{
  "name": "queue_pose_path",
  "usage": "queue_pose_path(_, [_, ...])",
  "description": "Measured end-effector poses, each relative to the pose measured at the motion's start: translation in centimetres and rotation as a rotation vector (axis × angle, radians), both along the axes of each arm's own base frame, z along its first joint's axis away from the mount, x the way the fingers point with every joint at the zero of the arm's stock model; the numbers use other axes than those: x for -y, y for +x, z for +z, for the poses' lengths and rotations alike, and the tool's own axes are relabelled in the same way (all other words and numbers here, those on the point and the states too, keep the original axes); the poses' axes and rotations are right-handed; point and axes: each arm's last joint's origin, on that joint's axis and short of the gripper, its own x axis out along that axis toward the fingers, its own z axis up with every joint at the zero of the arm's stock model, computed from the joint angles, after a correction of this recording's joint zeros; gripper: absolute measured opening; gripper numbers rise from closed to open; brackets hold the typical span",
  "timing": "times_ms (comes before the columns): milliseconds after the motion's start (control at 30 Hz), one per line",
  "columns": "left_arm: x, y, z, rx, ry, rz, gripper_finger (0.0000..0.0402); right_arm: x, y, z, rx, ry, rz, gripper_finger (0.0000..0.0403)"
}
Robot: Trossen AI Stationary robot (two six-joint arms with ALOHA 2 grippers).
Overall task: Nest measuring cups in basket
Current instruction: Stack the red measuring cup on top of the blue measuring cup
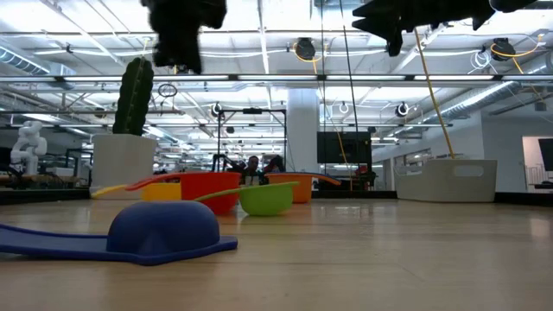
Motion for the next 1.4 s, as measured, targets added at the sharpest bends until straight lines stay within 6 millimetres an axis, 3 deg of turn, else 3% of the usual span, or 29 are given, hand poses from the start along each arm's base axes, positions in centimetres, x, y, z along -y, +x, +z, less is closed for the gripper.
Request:
queue_pose_path(100, [1.2, -0.6, -1.0, -0.084, -0.048, 0.005, 0.0045, 0.0, 0.0, 0.0, -0.003, 0.002, 0.000, 0.0102])
queue_pose_path(300, [4.0, -1.5, -4.7, -0.195, -0.109, 0.075, 0.0155, 0.0, 0.0, 0.0, -0.003, 0.002, 0.000, 0.0102])
queue_pose_path(500, [6.0, -1.4, -7.9, -0.148, -0.235, 0.258, 0.0230, 0.0, 0.0, -0.4, -0.023, 0.101, -0.003, 0.0102])
queue_pose_path(633, [6.6, -1.4, -9.7, -0.114, -0.349, 0.417, 0.0248, 0.0, 0.0, -0.7, -0.046, 0.141, -0.005, 0.0102])
queue_pose_path(800, [6.7, -1.6, -11.0, -0.100, -0.400, 0.494, 0.0270, -0.2, 0.0, -0.7, -0.045, 0.146, 0.042, 0.0102])
queue_pose_path(1100, [6.4, -2.3, -13.3, -0.047, -0.356, 0.435, 0.0313, -0.2, 0.3, -0.9, -0.060, 0.181, 0.125, 0.0102])
queue_pose_path(1267, [5.9, -2.9, -14.7, -0.046, -0.322, 0.420, 0.0309, 0.0, 0.7, -1.3, -0.076, 0.194, 0.123, 0.0102])
queue_pose_path(1400, [5.7, -2.6, -15.1, 0.051, -0.331, 0.340, 0.0297, 0.1, 0.9, -1.5, -0.084, 0.199, 0.123, 0.0102])
